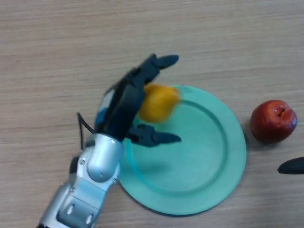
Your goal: Pick up the yellow pear and place it on the plate
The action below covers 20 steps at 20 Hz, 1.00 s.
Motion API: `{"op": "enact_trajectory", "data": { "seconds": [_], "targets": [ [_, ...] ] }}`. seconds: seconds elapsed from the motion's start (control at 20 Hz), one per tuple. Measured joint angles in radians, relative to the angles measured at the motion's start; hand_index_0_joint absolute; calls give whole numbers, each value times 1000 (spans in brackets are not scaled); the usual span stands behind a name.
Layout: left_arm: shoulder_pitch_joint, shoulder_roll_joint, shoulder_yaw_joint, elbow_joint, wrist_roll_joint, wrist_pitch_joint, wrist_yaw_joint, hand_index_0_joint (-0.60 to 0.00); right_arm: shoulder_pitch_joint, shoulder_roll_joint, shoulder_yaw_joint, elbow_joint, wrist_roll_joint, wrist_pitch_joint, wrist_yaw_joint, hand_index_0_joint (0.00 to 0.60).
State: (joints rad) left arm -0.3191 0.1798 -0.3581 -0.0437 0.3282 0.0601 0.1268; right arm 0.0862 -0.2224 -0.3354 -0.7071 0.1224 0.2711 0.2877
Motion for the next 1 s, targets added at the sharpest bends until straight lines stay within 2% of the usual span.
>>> {"op": "enact_trajectory", "data": {
  "seconds": [0.05,0.1,0.25,0.4,0.5,0.65,0.8,0.85,0.9,0.95,1.0],
  "targets": [
    [6,1,-15,-22,-60,50,0,-500,0,-1,0,13,0,0,-3,0],
    [11,2,-26,-24,-61,71,0,-600,0,-1,2,17,0,0,-4,0],
    [32,8,-88,-17,-137,164,-1,-600,-4,-3,3,24,0,0,-4,0],
    [30,7,-84,-17,-137,163,-1,-600,-8,-18,3,38,0,0,-4,0],
    [31,7,-64,-33,-144,171,-4,-600,-12,-19,3,53,0,-2,-4,0],
    [32,6,18,-131,-212,219,-8,-600,-16,-21,4,63,0,-2,-7,0],
    [33,5,85,-151,-154,222,-23,-600,-23,-22,6,80,0,-11,-10,0],
    [34,2,117,-143,-95,209,-19,-550,-25,-22,6,87,-1,-15,-14,0],
    [37,0,144,-134,-55,197,-14,-449,-27,-22,7,92,-1,-20,-15,0],
    [42,0,181,-134,-52,197,-11,-300,-27,-23,7,92,-2,-21,-15,0],
    [44,0,197,-134,-54,197,-10,-199,-27,-23,7,93,-2,-21,-15,0]
  ]
}}
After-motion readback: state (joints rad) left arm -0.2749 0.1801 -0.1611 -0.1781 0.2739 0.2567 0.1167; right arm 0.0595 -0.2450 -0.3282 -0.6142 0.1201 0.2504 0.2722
